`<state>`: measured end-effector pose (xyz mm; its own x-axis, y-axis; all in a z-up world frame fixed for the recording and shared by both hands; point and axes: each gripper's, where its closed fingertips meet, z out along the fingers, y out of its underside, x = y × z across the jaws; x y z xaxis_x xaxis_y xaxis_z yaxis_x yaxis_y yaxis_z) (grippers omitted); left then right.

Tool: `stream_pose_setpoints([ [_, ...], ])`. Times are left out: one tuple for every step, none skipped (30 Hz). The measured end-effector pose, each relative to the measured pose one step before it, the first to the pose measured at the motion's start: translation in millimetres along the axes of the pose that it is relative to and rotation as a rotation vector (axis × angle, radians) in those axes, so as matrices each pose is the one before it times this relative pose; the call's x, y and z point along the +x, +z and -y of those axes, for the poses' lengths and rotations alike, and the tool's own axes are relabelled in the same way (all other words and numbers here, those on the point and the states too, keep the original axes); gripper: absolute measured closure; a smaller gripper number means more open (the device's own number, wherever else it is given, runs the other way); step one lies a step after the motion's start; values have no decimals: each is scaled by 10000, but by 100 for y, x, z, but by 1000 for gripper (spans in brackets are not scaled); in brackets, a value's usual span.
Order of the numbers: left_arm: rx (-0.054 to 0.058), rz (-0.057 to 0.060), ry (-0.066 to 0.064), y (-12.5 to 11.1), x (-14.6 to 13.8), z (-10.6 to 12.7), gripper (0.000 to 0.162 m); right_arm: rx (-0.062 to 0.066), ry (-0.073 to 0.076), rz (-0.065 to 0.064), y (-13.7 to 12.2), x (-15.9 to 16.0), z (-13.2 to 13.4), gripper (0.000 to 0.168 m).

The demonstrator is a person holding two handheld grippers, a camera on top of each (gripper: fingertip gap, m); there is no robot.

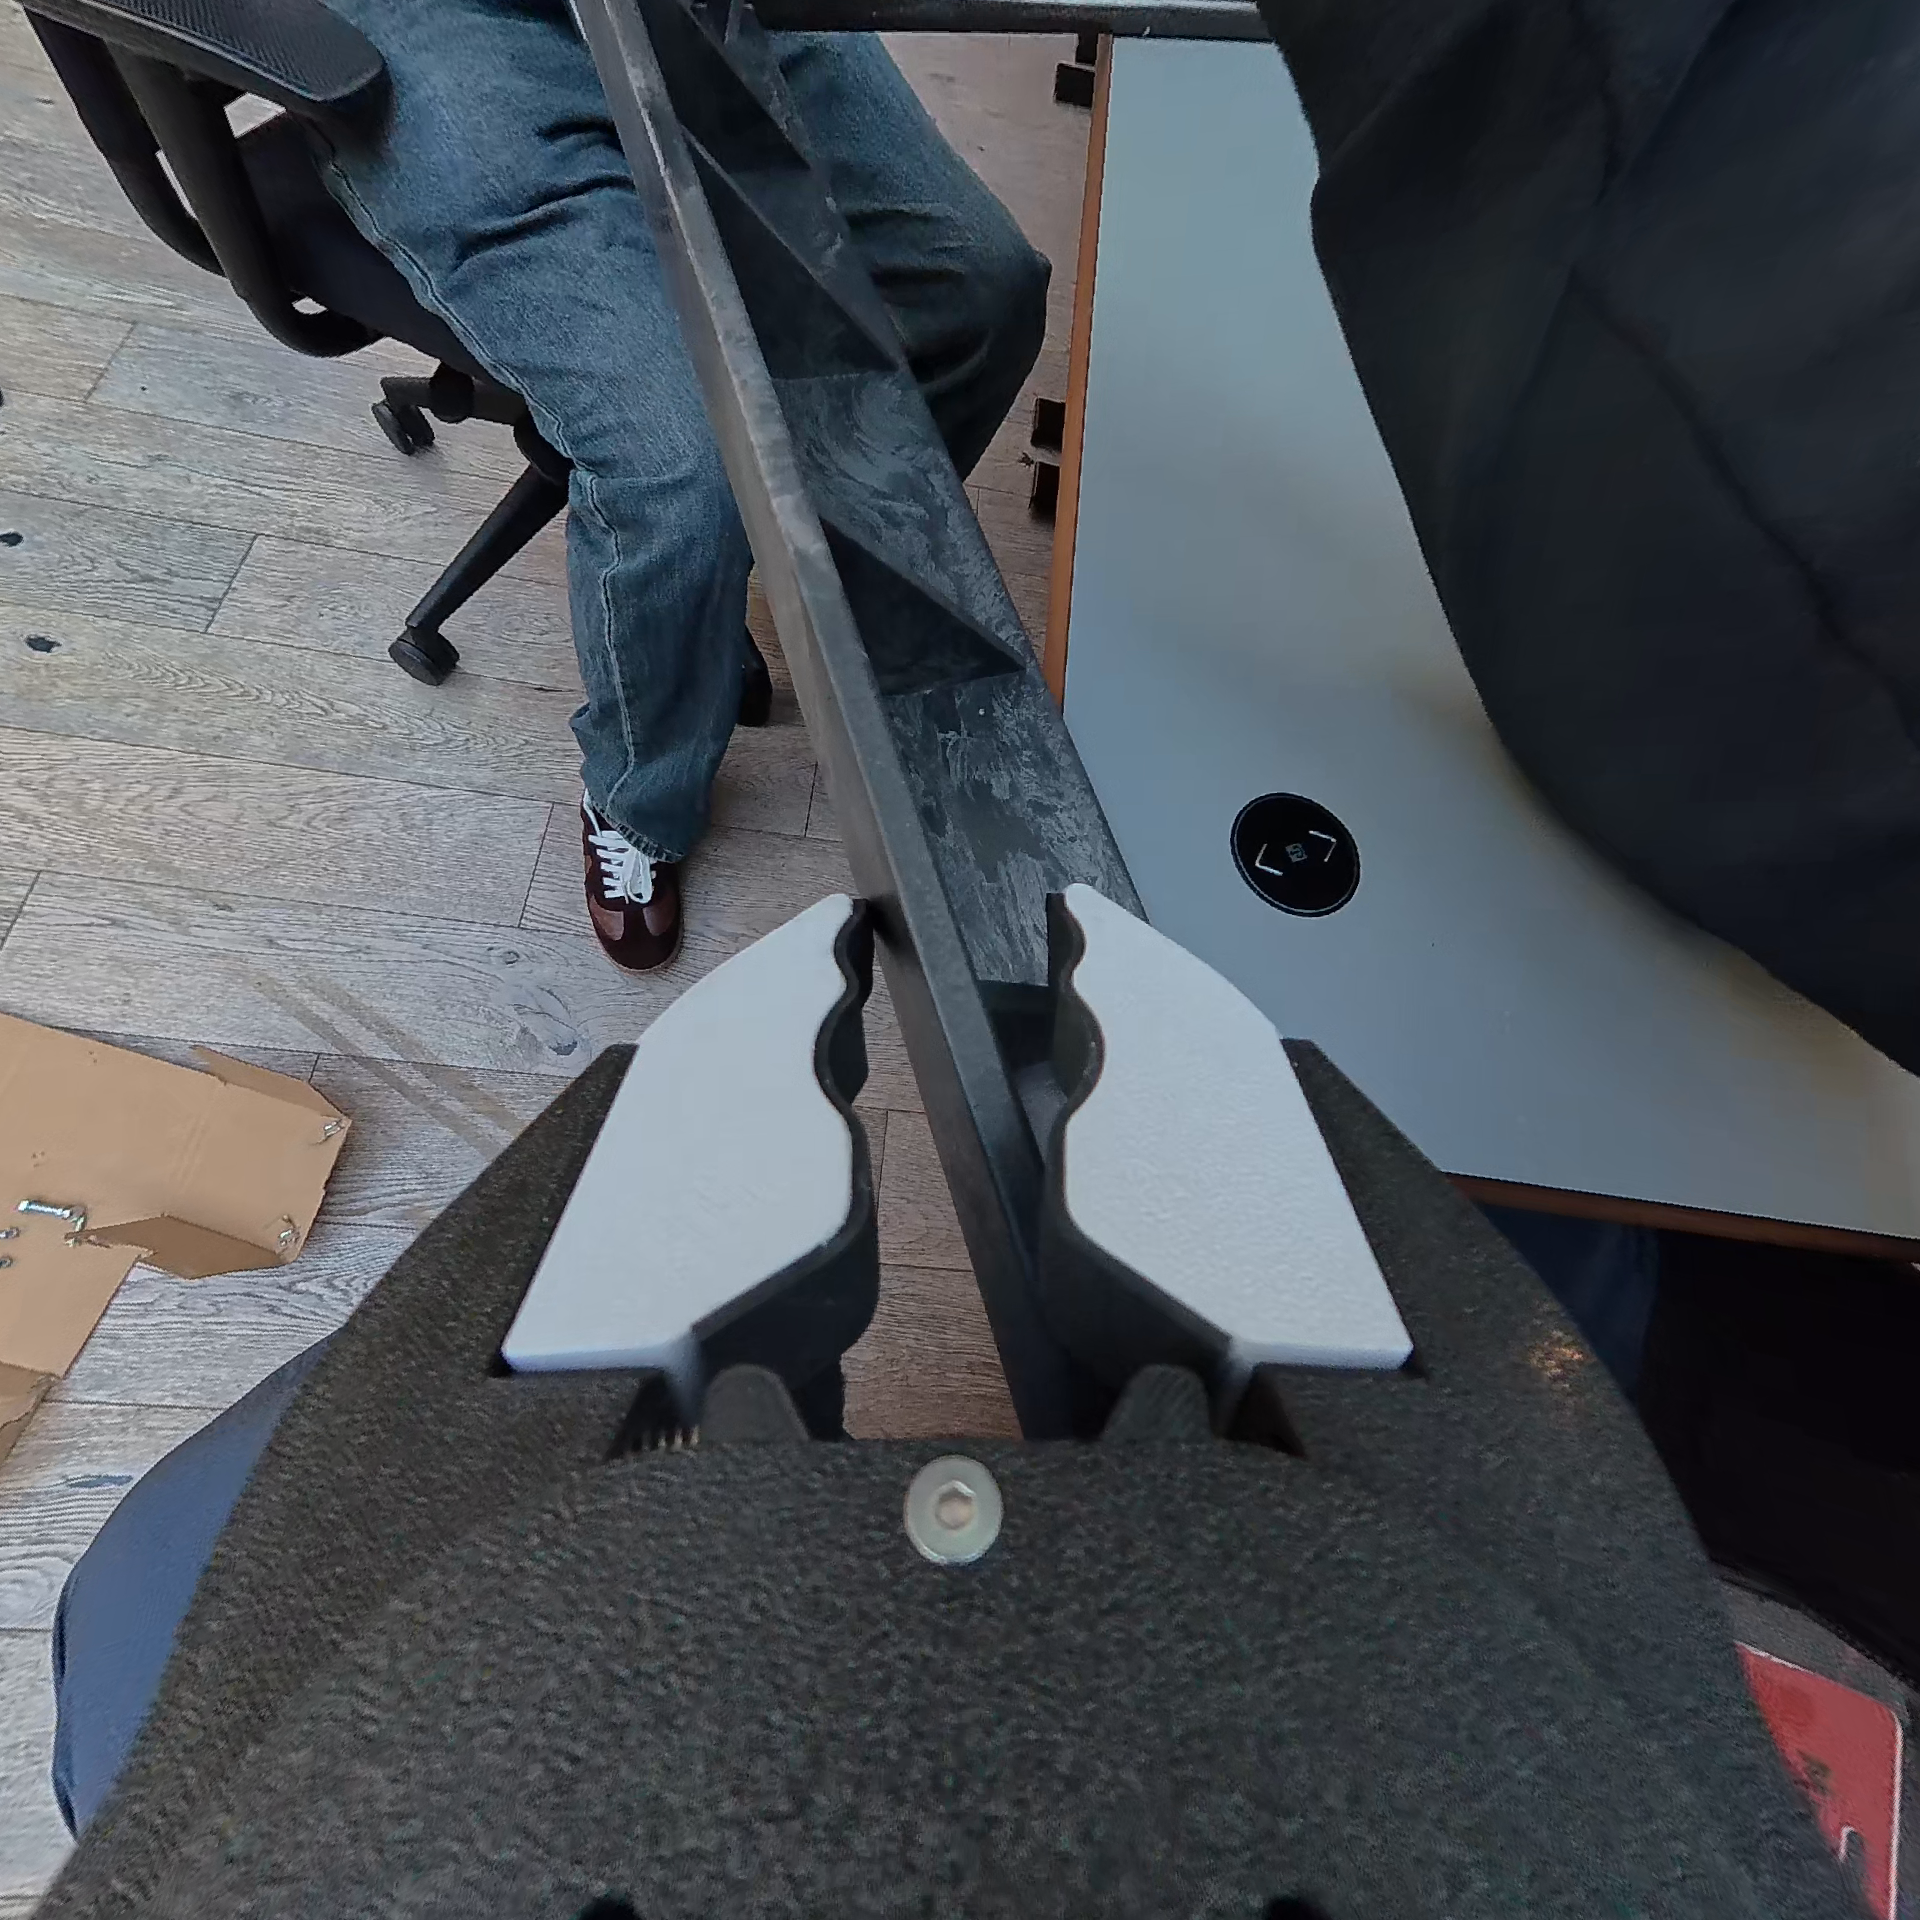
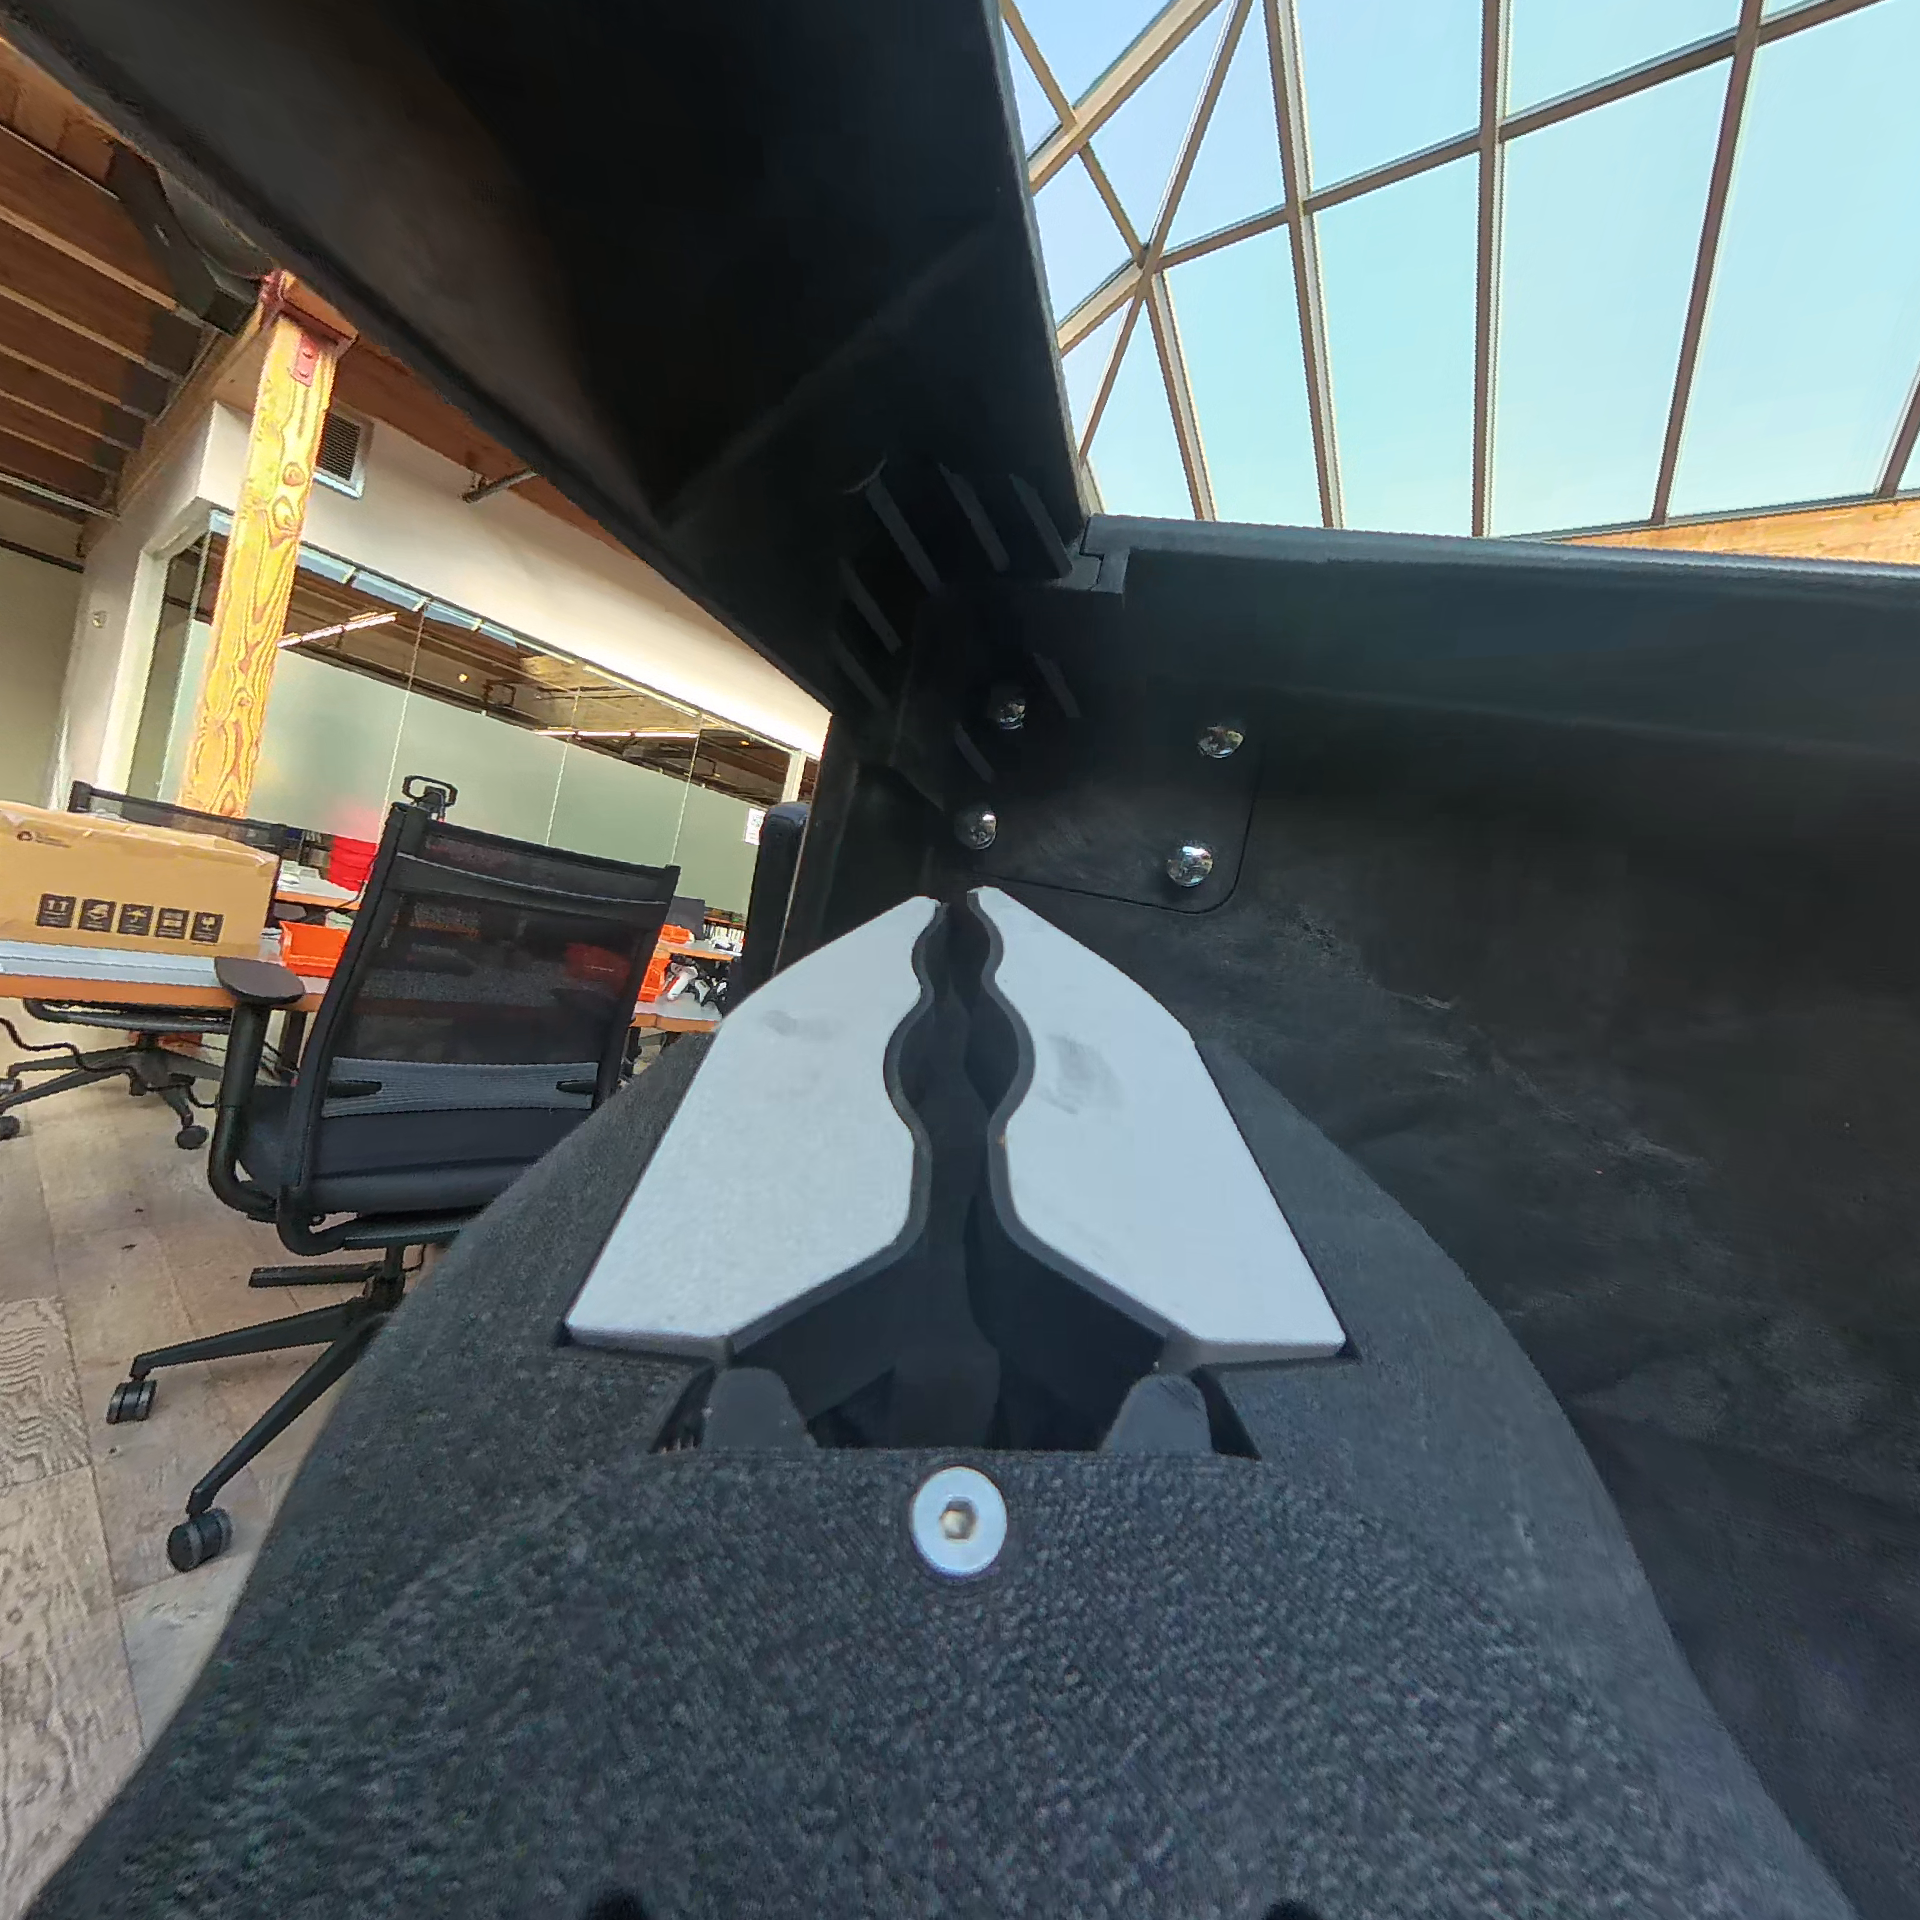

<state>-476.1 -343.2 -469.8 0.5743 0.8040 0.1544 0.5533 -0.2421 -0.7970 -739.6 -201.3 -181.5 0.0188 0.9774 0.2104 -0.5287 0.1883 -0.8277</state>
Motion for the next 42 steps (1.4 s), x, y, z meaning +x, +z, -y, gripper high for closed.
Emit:
stream_pose_setpoints([
  [4,-2,-1,-3,5,13,130,-26,45,3,23,108,-48,168],
  [6,-10,-14,-1,4,-5,130,-28,59,-2,12,116,-46,168],
  [5,-8,-11,-2,-4,7,130,-24,60,-22,16,130,-38,168],
  [-1,0,0,-1,0,-1,130,-16,58,-8,10,92,-27,168],
  [-3,6,8,-3,1,-7,130,-10,57,3,15,69,-17,168],
  [-2,4,6,4,-2,0,130,-10,48,-3,-1,50,-22,168],
  [1,-2,-5,-5,-1,-1,130,-7,34,-2,8,41,-8,168],
  [0,-1,-4,0,4,0,130,-12,21,6,8,11,-8,168],
  [-3,5,7,-2,-2,7,130,-18,24,15,26,-2,-18,168],
  [-1,3,3,-1,8,-4,130,-19,42,17,18,1,-31,168],
  [0,0,-2,0,1,0,130,-26,66,15,23,18,-41,168],
  [0,1,-1,0,0,0,130,-33,96,29,27,16,-72,168],
  [1,-1,-1,1,1,1,130,-25,138,37,41,27,-63,168],
  [1,0,-1,0,1,1,130,-17,203,45,18,56,-72,168],
  [0,1,1,0,-2,0,130,-35,280,56,38,82,-101,168],
  [1,0,0,1,1,1,130,-69,313,43,56,148,-169,168],
  [2,-3,-4,-4,-1,1,130,-77,273,11,49,192,-174,168],
  [1,-3,-5,-4,0,0,130,-56,185,-14,42,206,-152,168],
  [-1,1,1,-1,-2,-1,130,-40,93,-34,19,214,-125,168],
  [-1,4,5,5,-1,1,130,-31,23,-43,23,186,-94,168],
  [1,-1,0,0,1,1,130,-21,3,-34,10,136,-67,168],
  [3,-4,-5,-4,0,1,130,-18,13,-21,14,101,-40,168],
  [1,-1,-2,13,-4,-1,130,-14,19,-12,11,54,-31,168],
  [-2,3,4,-13,0,0,130,-16,15,-4,18,18,-26,168],
  [0,2,5,6,2,3,130,-14,6,2,7,-5,-28,168],
  [3,-4,-5,2,-1,-7,130,-10,1,3,15,-2,-36,168],
  [3,-4,-7,2,-4,7,130,-13,6,-1,4,-2,-34,168],
  [-1,2,3,-7,1,-6,130,-16,19,6,23,-7,-39,168],
  [-3,6,7,3,-5,-1,130,-19,31,13,11,-16,-37,168],
  [-1,2,2,5,3,2,130,-11,29,7,12,-6,-37,168],
  [1,-1,-3,-5,-5,-1,130,-5,14,1,3,10,-10,168],
  [2,-1,-2,7,-3,8,130,-7,0,-7,4,10,-14,168],
  [1,0,-1,6,-1,-7,130,-4,-4,-3,-3,7,-5,168],
  [-1,2,3,-6,-3,7,130,-7,-4,1,8,2,-5,168],
  [-1,3,4,5,2,2,130,-15,-10,-6,-1,5,-24,168],
  [0,0,0,0,0,0,130,-17,-16,-9,11,15,-22,168],
  [0,0,0,0,0,0,130,-14,-24,-14,4,26,-14,168],
  [0,2,3,0,-4,-1,130,-8,-34,-26,-5,48,-10,168],
  [0,0,-2,0,2,0,130,-5,-40,-28,-11,45,-2,168],
  [0,0,0,0,0,0,130,-1,-37,-25,-7,28,3,168],
  [0,-1,1,5,8,2,130,2,-32,-20,-13,6,12,168],
  [0,-2,0,0,2,0,130,1,-37,-12,2,-19,15,168],
])
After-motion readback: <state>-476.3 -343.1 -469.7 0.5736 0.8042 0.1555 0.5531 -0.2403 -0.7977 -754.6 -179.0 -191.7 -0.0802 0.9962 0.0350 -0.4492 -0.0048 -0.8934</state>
